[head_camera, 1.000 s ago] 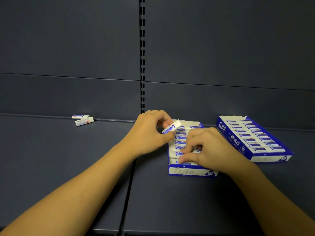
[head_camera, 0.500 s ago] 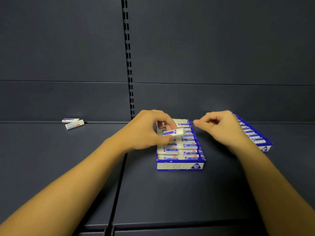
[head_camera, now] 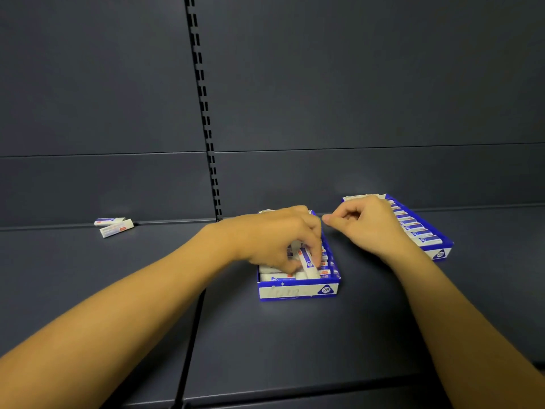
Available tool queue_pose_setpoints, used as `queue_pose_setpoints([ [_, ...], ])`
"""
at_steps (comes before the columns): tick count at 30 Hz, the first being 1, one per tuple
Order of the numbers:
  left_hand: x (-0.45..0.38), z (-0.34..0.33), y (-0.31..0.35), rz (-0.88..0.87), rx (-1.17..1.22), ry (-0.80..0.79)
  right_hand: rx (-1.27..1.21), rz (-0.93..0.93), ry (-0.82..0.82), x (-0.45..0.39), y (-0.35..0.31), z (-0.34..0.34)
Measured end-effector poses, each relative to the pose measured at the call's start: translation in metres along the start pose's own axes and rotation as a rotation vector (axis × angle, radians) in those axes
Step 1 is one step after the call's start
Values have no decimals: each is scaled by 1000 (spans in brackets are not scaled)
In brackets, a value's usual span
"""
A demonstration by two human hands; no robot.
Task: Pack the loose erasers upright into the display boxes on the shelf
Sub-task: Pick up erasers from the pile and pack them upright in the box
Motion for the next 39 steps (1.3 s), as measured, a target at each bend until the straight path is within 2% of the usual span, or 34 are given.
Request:
queue_pose_setpoints([
  [8,0,4,5,-31,-62,-11,22,-25,-25,1,1,-3],
  [24,4,-3,12,178,-11,166,23,-29,-24,2,2,-1],
  [29,5,-5,12,244,4,263,21,-28,-39,2,1,-3],
  [39,4,-5,19,273,-37,265,-2,-12,-28,3,1,-2],
])
Point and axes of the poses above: each hand's wrist, its own x-axis away from the middle knuckle, its own z-axis out of the back of the hand, y = z × x, the point moved 5 cm from there along -x, towards the middle knuckle, and after that the axes turned 12 degrees about x, right-handed, at the moved point
